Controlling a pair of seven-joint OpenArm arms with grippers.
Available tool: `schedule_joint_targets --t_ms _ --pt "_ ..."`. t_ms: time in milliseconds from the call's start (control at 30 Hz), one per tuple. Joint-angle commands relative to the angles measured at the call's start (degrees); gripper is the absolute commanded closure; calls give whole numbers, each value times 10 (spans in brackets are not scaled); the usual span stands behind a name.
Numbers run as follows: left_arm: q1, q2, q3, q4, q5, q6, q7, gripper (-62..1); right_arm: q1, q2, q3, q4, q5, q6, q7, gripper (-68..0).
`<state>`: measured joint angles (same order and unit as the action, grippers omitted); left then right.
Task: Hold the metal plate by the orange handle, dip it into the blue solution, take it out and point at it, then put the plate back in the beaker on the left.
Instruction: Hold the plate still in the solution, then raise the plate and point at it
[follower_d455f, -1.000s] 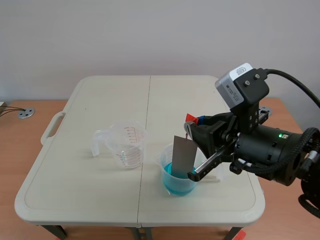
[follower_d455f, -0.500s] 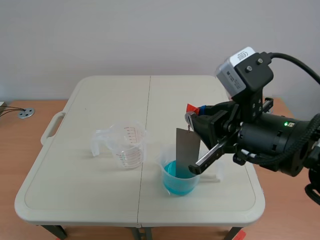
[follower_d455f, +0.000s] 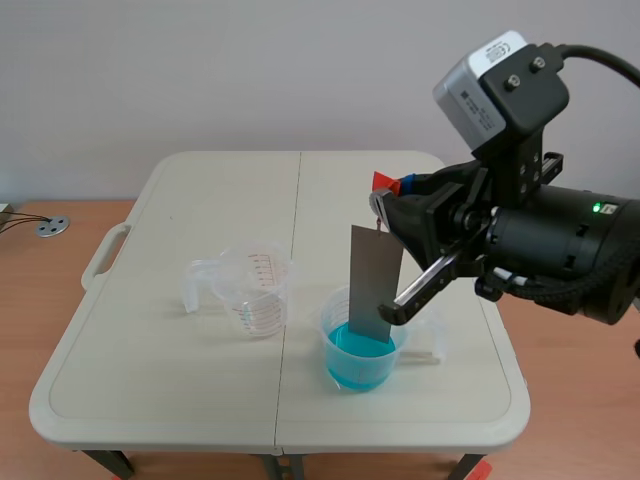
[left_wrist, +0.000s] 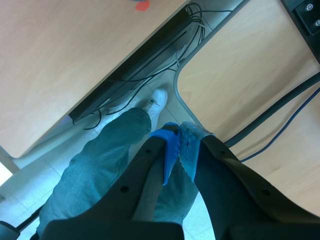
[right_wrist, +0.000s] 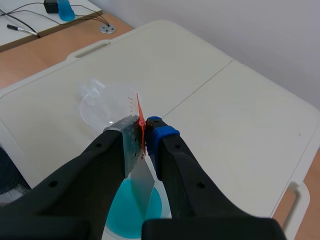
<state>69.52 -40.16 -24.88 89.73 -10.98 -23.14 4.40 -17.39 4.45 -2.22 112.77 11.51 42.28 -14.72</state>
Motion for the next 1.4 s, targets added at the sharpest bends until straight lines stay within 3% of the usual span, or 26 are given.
schedule_joint_targets --t_ms 0,300,600,833,1367 --pt "-6 5 1 7 -3 -3 -5 -34 0 2 4 23 9 4 8 -15" --pt "-52 4 1 7 -3 -6 -2 -34 0 2 4 80 45 4 -23 -15" --pt "-179 4 3 7 -3 -9 -35 -34 0 2 4 134 87 4 -66 -15" --pt "-284 4 45 7 -3 -69 -36 -34 0 2 4 164 113 4 -90 -15" --pt "-499 5 254 7 -3 -162 -34 -34 0 2 4 177 120 4 -98 -15"
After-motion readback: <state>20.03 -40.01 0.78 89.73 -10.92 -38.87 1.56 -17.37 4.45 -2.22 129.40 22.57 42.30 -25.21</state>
